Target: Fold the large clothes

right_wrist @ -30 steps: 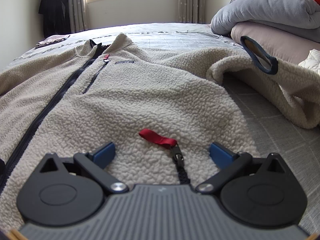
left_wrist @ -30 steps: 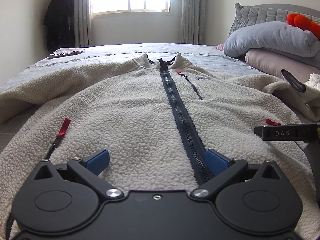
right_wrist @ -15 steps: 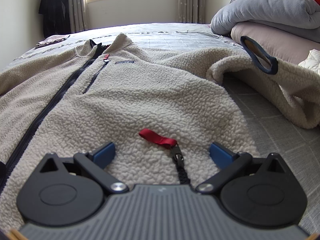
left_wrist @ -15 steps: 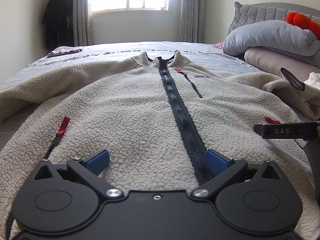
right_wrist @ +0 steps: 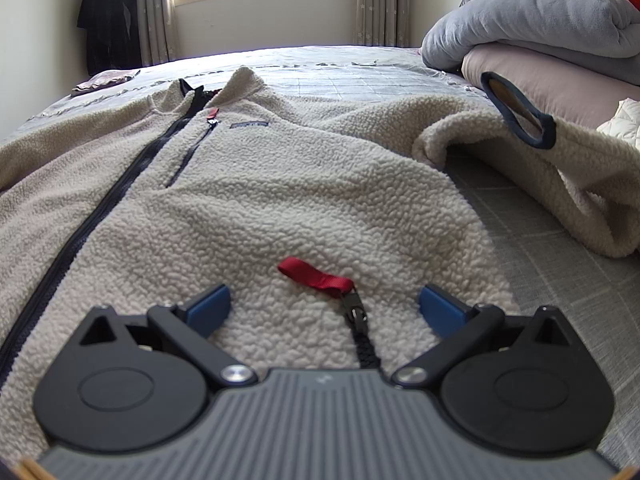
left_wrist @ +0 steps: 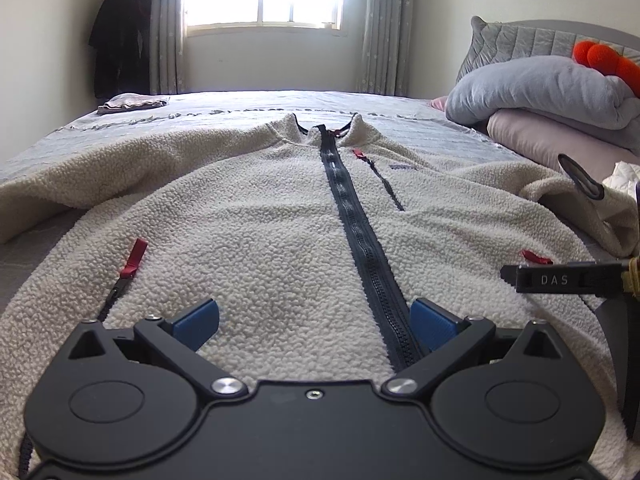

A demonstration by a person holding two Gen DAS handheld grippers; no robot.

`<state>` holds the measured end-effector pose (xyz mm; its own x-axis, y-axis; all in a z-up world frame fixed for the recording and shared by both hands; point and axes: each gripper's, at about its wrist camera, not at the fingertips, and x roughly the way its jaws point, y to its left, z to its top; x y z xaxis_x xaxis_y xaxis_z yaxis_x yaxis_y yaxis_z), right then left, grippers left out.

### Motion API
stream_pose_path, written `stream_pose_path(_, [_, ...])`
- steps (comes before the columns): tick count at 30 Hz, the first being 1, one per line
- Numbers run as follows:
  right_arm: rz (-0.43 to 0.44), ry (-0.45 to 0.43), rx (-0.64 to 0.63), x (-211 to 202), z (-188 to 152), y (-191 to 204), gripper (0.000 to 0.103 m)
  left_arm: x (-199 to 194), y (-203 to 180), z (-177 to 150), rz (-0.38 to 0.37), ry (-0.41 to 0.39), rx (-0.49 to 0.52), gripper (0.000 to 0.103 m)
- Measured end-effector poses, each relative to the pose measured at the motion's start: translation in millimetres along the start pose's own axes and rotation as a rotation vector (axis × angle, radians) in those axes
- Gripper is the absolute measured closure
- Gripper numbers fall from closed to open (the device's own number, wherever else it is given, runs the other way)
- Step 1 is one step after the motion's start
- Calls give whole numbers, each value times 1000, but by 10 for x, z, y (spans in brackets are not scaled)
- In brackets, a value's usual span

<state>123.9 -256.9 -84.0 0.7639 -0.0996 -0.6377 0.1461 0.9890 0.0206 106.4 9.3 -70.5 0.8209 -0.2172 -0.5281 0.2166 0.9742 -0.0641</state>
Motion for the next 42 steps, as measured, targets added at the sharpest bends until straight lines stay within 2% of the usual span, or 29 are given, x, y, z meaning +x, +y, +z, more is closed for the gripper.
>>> stream_pose_path(9, [0, 0, 0, -5, 0, -3, 0, -59, 115, 138, 54, -24, -66, 0])
stream_pose_path(13, [-1, 10, -6, 7, 21, 12, 0, -56, 209, 226, 94, -8, -95, 0])
stream_pose_path(18, [-26, 7, -15, 10, 45, 68, 0, -29, 420, 351, 209, 27, -111, 0])
stream_pose_path(21, [8, -23, 68, -145, 94, -2, 0, -124, 802, 488, 264, 16, -172, 0])
stream_pose_path(24, [98, -56, 29, -369, 287, -4, 0, -308, 1332, 637, 335, -24, -244, 0])
stream_pose_path(27, [82, -63, -3, -524, 393, 10, 0, -416, 1909, 784, 427, -25, -296, 0])
stream_pose_path(29, [80, -55, 48, -528, 448, -1, 0, -451, 2335, 876, 492, -28, -353, 0])
stream_pose_path(31, [117, -31, 91, -485, 506, -6, 0, -452, 2771, 961, 544, -44, -416, 0])
stream_pose_path(33, [145, -27, 121, -447, 542, 1, 0, -385, 3176, 1021, 564, -44, -480, 1])
stream_pose_path(36, [148, -39, 119, -419, 579, 65, 0, -120, 3668, 1027, 566, 20, -584, 3])
stream_pose_path(38, [148, -48, 104, -395, 610, 125, 0, 77, 3892, 976, 546, 55, -655, 11])
stream_pose_path(40, [145, -50, 96, -346, 640, 187, 0, 256, 4007, 968, 555, 75, -671, 13])
stream_pose_path(42, [140, -44, 93, -286, 661, 235, 0, 390, 4081, 989, 559, 73, -683, 22])
